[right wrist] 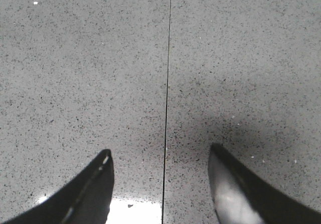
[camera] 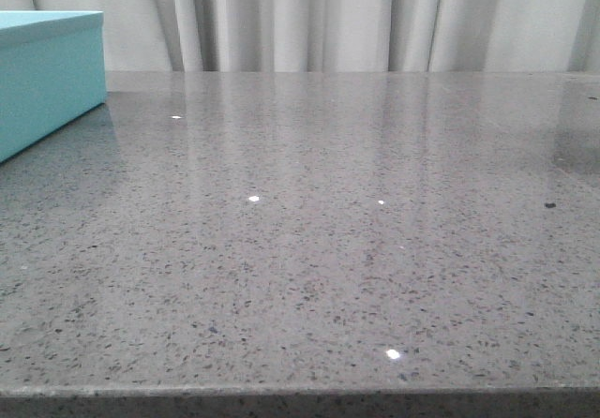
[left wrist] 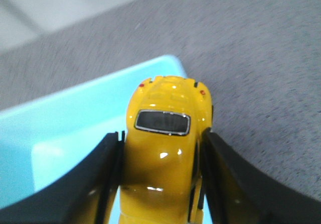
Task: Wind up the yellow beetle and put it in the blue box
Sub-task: 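Carry the car over the blue box and lower it inside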
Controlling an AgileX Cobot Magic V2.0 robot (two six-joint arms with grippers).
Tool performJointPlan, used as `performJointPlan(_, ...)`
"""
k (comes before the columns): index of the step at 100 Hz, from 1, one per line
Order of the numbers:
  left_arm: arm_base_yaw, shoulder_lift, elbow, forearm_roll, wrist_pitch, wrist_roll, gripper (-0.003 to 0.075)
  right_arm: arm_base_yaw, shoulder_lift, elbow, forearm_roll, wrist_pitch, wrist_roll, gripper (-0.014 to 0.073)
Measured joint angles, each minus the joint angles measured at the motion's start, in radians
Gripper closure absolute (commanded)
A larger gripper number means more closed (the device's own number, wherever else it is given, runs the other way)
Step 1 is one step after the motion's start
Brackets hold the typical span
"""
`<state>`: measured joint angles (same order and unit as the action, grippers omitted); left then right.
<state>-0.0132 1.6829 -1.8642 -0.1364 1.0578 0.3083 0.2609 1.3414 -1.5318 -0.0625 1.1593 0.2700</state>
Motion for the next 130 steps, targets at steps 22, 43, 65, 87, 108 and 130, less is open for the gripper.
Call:
performJointPlan(22, 0.118, -0.002, 0.049, 0.006, 0.048, -0.084, 0.0574, 0.000, 0.000, 0.000, 0.002, -0.001, -0.001, 0.0169)
performJointPlan(43, 0.137, -0.002, 0.187, 0.011, 0.028, -0.100, 0.0574, 0.000, 0.000, 0.000, 0.002, -0.002, -0.001, 0.0169)
performJointPlan(65, 0.137, 0.000, 0.319, 0.024, -0.054, -0.100, 0.0574, 0.000, 0.000, 0.000, 0.004, -0.002, -0.001, 0.0169)
performJointPlan(87, 0.137, 0.041, 0.339, 0.033, -0.064, -0.101, 0.0569, 0.000, 0.000, 0.000, 0.007, -0.005, -0.002, 0.0169)
performJointPlan(108, 0.137, 0.078, 0.340, 0.034, -0.061, -0.101, 0.0569, 0.000, 0.000, 0.000, 0.009, -0.005, -0.002, 0.0169)
performJointPlan(130, 0.137, 0.078, 0.340, 0.036, -0.059, -0.101, 0.0384, 0.000, 0.000, 0.000, 0.009, -0.005, -0.002, 0.0169)
